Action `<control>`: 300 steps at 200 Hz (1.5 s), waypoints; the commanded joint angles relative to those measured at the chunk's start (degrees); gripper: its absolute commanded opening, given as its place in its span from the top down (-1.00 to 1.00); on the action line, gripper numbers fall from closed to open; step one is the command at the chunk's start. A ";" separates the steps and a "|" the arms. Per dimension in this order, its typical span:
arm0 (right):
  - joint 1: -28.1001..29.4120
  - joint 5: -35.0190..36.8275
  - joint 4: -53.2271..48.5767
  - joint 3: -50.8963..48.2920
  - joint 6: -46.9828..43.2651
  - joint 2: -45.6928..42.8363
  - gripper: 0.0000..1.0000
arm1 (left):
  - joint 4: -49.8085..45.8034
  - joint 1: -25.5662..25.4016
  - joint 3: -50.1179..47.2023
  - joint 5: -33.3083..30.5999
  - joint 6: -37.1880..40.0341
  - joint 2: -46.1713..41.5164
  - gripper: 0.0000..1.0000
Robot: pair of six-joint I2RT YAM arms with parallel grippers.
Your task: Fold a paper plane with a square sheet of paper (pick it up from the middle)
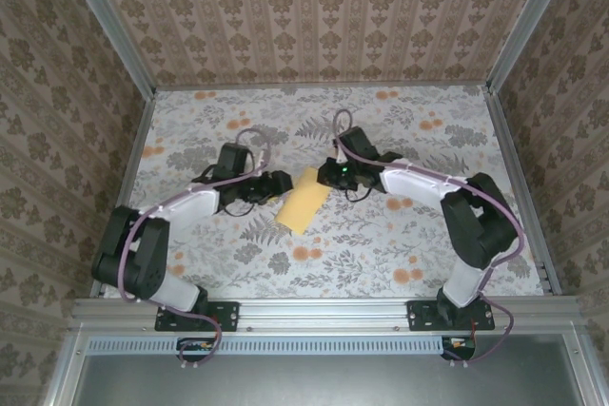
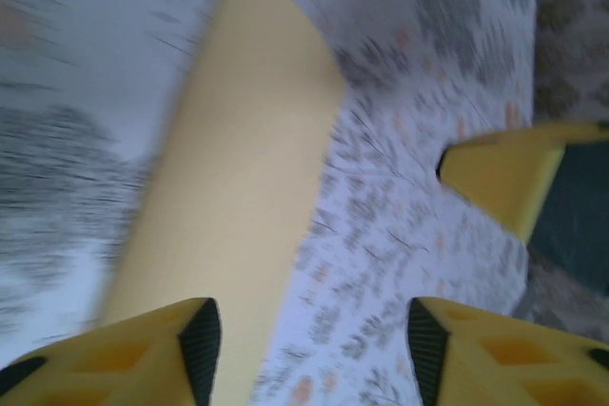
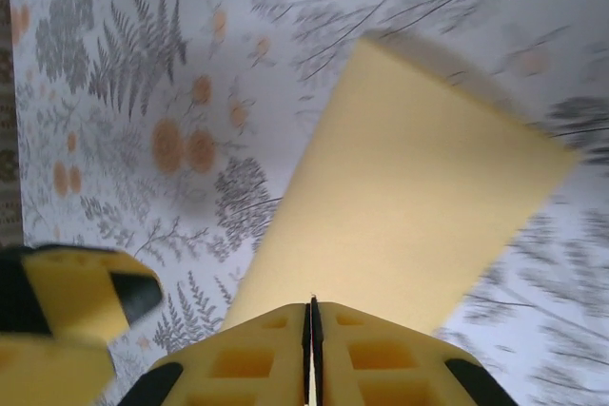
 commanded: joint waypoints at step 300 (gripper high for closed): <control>-2.71 -2.92 3.52 -16.15 -1.86 -11.48 0.01 | 3.64 -7.55 3.93 -4.18 -4.84 8.04 0.40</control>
